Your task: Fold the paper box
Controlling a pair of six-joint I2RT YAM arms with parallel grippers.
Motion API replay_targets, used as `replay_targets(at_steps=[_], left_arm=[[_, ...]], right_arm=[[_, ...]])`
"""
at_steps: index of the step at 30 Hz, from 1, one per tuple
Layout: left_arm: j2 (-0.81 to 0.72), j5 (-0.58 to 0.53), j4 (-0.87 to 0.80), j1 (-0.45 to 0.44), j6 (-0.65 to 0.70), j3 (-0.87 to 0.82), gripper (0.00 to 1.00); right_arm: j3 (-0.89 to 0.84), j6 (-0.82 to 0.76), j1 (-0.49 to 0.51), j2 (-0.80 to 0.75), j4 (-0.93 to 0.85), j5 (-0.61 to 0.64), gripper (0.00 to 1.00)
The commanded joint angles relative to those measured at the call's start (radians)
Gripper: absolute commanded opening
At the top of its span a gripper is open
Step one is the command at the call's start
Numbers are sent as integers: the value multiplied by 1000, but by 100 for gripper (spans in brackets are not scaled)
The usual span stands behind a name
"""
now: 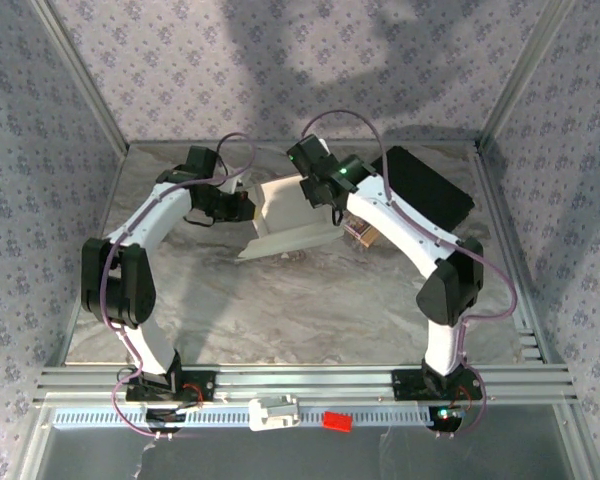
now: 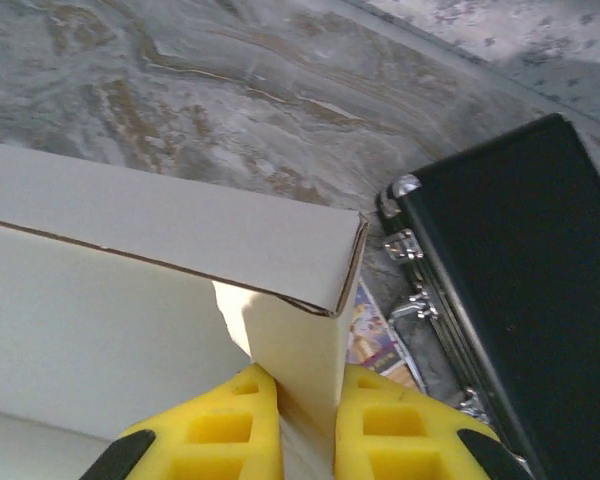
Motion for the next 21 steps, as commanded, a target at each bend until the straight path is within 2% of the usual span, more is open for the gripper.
replay_targets(at_steps=[1,4,7,12,15,21], left_arm=[[-72,61,45,-48,-41,25,0],[-93,40,54,-64,-60,-2,0],[-120,24,65,-66,-66,-63,0],[-143,41,99,-48,-89,-191,0],[-150,40,143,-48,-109,-262,0],[-169,-1,255,-46,-157,-380,0]], right_arm=[[25,77,33,57,-77,69,3],[4,104,34,60,-65,6,2],[-65,99,19,29,0,-113,5],[-266,65,-84,-44,233,-567,9],[-343,50,-106,-49,299,-705,12],[-474,72,-128,-35,409,-821,14]])
